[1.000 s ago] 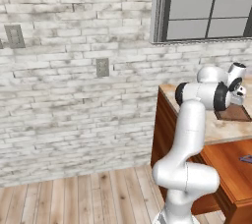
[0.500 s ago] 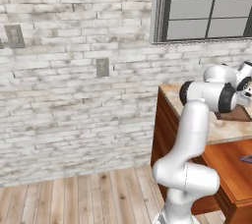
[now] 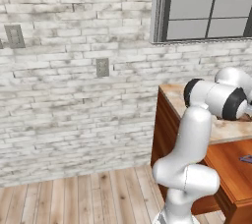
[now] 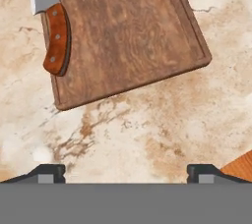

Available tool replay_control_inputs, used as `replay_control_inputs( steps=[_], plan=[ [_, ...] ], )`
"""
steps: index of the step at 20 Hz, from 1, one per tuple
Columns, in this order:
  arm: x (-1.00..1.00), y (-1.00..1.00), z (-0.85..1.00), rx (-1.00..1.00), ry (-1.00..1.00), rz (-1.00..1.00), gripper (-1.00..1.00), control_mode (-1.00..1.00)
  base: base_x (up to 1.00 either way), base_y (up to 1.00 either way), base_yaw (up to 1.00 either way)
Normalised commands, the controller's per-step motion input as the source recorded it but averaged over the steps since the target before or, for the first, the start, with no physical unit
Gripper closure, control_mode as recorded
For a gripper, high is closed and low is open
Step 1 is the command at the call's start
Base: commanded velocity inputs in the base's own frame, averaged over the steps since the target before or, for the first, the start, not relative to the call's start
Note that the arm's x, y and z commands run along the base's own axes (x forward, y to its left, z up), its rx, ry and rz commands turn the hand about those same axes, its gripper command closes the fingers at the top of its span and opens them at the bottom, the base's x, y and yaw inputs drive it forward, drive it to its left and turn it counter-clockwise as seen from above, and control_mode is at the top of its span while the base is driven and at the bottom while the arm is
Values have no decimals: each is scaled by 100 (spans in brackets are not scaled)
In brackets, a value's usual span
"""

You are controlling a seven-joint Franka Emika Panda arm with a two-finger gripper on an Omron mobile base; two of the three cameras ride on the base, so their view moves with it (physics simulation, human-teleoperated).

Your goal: Open the drawer on the right and place the cutting tools on the cutting board.

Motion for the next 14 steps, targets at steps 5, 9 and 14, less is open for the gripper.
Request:
replay_control_inputs(
  steps=[5, 9, 14],
  plan=[
    [-38, -14, -1, -1, -6, 6, -100, -100, 0, 0, 0],
    [-76, -20, -53, -17, 6, 8, -100, -100, 0, 0, 0],
    [-27, -34, -55, -20, 2, 11, -100, -100, 0, 0, 0]
  ],
)
